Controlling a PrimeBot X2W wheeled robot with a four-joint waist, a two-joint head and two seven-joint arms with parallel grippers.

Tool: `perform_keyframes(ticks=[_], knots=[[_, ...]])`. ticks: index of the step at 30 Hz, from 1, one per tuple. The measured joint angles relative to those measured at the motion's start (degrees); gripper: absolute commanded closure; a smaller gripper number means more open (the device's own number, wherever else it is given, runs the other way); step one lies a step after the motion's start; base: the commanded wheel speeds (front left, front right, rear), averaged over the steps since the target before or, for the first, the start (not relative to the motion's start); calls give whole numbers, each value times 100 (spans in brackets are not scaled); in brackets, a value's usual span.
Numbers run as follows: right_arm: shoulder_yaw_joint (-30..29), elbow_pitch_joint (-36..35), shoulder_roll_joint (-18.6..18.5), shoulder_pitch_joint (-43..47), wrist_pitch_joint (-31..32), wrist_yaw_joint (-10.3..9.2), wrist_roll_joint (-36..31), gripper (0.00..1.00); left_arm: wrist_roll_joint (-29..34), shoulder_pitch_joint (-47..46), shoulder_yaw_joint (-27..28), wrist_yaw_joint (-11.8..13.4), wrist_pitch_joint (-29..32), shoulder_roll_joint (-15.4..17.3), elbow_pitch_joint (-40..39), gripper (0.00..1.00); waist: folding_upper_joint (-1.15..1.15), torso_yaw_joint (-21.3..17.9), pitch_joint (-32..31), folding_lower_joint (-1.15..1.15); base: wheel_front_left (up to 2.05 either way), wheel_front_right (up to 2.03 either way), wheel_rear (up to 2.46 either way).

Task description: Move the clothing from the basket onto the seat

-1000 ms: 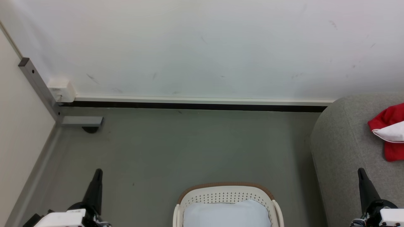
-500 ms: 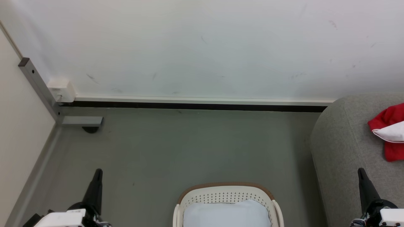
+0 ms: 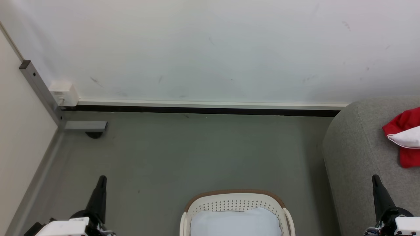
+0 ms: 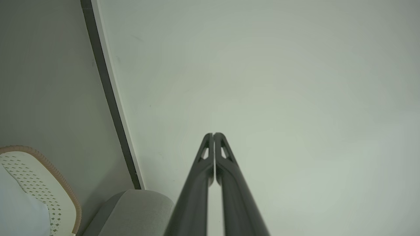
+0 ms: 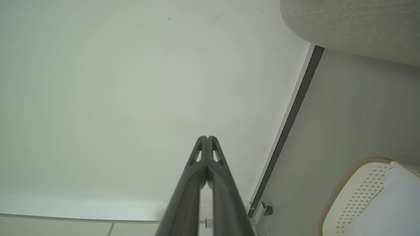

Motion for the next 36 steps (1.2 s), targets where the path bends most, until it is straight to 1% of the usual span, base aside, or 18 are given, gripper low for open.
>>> perform_keyframes(ticks=[36], knots=[[0,0,0,0,0,0,0,100,0,-1,0,0,0,0,0,100,0,0,0,0,0,0,0]])
